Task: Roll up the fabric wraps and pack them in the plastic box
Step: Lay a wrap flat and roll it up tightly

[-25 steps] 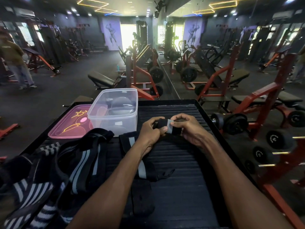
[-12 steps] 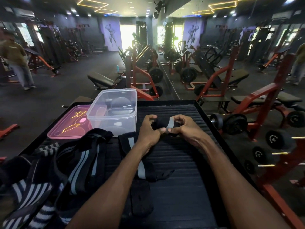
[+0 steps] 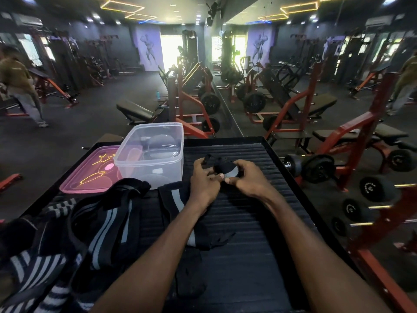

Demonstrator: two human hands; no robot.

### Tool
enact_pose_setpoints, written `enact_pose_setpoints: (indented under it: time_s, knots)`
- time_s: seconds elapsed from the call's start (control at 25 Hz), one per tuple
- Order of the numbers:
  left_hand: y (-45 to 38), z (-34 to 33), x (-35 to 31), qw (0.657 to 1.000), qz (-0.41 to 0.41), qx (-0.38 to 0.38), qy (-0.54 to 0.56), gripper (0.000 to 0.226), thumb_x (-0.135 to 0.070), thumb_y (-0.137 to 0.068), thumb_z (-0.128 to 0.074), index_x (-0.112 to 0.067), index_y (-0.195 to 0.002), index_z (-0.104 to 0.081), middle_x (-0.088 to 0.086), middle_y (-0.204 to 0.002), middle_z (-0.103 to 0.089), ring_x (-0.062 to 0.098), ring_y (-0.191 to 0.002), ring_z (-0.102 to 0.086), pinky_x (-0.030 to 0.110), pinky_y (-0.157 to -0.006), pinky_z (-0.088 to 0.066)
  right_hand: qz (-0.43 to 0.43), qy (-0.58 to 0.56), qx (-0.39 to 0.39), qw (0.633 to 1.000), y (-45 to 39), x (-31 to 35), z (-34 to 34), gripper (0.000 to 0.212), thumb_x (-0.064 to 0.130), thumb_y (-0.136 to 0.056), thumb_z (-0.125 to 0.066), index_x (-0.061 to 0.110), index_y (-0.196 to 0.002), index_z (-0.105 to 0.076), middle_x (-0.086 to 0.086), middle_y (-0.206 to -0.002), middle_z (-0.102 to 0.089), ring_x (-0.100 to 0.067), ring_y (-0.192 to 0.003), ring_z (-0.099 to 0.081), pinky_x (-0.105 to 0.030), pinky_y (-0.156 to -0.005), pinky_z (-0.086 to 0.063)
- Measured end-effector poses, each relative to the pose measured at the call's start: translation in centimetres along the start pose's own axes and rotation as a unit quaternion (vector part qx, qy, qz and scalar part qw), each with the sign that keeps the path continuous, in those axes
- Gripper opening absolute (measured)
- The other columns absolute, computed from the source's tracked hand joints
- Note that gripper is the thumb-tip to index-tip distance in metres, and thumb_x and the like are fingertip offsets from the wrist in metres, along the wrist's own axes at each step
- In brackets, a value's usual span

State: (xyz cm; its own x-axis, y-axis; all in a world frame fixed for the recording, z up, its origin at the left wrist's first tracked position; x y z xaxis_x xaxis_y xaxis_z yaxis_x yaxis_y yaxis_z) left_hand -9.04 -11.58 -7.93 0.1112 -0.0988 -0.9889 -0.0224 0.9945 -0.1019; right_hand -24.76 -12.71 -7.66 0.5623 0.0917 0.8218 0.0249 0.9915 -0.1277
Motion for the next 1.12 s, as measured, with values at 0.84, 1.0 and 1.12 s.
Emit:
enact_pose_setpoints:
  time_s: [0.84,1.0,1.12]
  knots:
    - [-0.1,1.7,-1.5,0.996,0.022,-0.028,-0.082,0.017,-0.009,-0.088,-0.063,-0.024,-0.084,-0.07,-0.002,-0.086,-0.074,0.015,-0.087,-0.071,0.041,-0.091,-0.058,-0.09,0.057,-0.159,0.982,0.1,-4.6,3.8,0.054,0.022,-0.077,-0.083,0.008,-0.122,-0.056,-0.011,-0.124,-0.063,-0.023,-0.113,-0.059,-0.027,-0.083,-0.043]
    - [-0.5,3.1,-2.6,0.993,-0.003,-0.042,-0.11,0.017,-0.012,-0.09,-0.064,-0.026,-0.083,-0.07,-0.005,-0.089,-0.073,0.014,-0.091,-0.069,0.04,-0.094,-0.055,-0.06,0.041,-0.23,0.97,1.1,-1.8,5.3,0.07,0.041,-0.077,-0.079,0.014,-0.134,-0.048,-0.008,-0.129,-0.056,-0.025,-0.119,-0.055,-0.041,-0.101,-0.047]
    - [-0.8,5.0,-3.5,0.986,-0.019,-0.06,-0.156,0.017,-0.012,-0.09,-0.062,-0.025,-0.081,-0.07,-0.008,-0.089,-0.073,0.012,-0.092,-0.068,0.033,-0.093,-0.053,0.071,0.025,-0.354,0.932,3.4,2.9,6.7,0.023,0.031,-0.088,-0.069,0.018,-0.104,-0.061,0.001,-0.094,-0.062,-0.012,-0.087,-0.059,-0.031,-0.082,-0.049]
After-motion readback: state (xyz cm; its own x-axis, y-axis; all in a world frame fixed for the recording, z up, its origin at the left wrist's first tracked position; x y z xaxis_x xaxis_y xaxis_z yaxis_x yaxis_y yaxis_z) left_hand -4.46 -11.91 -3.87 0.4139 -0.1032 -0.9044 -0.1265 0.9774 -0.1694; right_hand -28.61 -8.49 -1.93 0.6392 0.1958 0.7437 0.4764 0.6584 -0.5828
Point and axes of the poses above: each hand's wrist, its own y-axis away from the middle knuckle, its own z-axis out of the back of the hand, x = y × z, the point moved 6 cm from there along -y, towards the middle knuckle
